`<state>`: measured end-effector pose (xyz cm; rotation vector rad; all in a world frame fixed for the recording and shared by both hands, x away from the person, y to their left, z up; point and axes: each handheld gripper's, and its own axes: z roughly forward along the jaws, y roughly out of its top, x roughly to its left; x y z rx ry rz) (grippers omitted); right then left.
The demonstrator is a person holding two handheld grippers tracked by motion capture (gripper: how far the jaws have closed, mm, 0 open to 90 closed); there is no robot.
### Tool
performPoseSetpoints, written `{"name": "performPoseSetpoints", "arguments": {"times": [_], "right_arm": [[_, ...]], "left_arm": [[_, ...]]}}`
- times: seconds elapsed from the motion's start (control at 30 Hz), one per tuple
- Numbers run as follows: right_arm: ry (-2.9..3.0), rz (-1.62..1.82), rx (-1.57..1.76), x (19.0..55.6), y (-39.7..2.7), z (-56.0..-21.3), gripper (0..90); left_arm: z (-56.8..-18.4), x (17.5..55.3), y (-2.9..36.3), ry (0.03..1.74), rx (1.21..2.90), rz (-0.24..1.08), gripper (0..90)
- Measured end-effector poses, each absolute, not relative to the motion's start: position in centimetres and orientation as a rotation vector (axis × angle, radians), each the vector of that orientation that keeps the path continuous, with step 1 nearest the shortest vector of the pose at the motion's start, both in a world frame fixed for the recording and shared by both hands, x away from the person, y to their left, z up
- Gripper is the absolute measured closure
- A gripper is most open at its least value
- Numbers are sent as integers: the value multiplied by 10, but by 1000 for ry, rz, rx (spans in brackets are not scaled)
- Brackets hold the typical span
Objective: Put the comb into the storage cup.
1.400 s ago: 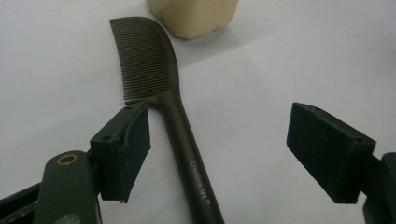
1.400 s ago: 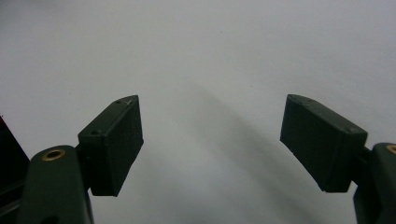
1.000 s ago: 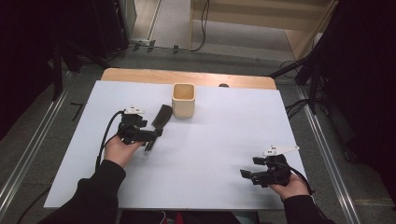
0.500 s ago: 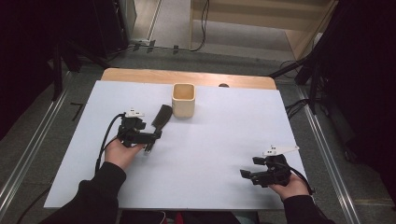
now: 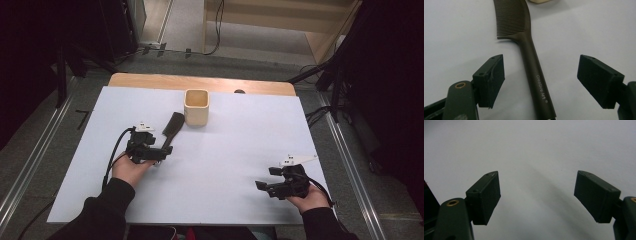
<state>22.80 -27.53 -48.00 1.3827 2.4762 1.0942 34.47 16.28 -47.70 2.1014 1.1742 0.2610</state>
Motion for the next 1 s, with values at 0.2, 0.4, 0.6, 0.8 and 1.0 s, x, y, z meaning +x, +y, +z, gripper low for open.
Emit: {"name": "performPoseSetpoints", "arguments": {"times": [0.2, 0.4, 0.6, 0.8, 1.0], "right_arm": [[2489, 1094, 1368, 232, -271, -480, 194], [2507, 1097, 1344, 236, -267, -480, 194], [2522, 1100, 1322, 240, -263, -480, 194], [2530, 1098, 1311, 242, -261, -480, 194], [2535, 1097, 1305, 243, -260, -480, 194]], "left_arm": [[-483, 340, 166, 1196, 2113, 245, 232], [-490, 336, 166, 1210, 2133, 244, 232], [-495, 333, 164, 1190, 2166, 304, 253], [-498, 324, 155, 1169, 2219, 450, 315], [-498, 322, 152, 1200, 2199, 467, 362]]}}
